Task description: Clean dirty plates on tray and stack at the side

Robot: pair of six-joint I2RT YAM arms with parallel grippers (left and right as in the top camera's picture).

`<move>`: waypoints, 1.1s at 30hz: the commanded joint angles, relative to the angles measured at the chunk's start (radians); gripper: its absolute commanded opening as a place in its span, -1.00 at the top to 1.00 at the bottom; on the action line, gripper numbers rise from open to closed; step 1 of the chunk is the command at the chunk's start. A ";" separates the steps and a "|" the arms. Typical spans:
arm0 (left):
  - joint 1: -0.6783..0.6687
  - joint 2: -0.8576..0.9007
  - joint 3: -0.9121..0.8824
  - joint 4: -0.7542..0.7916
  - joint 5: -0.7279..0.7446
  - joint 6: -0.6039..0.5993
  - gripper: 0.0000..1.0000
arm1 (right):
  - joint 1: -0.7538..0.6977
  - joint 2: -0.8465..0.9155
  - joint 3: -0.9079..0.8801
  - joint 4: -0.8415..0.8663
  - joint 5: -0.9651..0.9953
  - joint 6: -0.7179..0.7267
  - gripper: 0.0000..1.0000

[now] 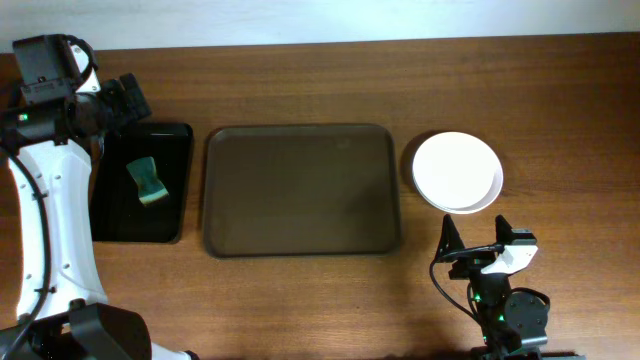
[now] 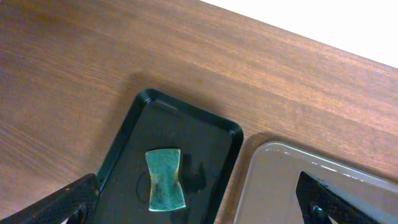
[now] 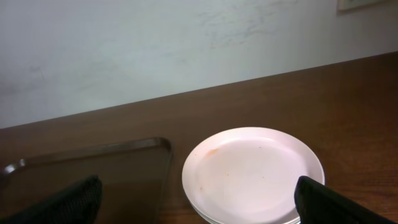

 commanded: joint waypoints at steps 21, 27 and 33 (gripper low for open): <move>-0.093 -1.157 -1.188 0.763 0.034 0.190 -0.98 | 0.001 -0.008 -0.007 -0.005 -0.009 -0.010 -0.97; -0.176 -1.525 -1.594 0.904 -0.028 0.278 -0.98 | 0.001 -0.008 -0.007 -0.005 -0.009 -0.011 -0.97; -0.184 -1.673 -1.703 0.888 -0.027 0.336 -0.98 | 0.001 -0.008 -0.007 -0.005 -0.009 -0.010 -0.97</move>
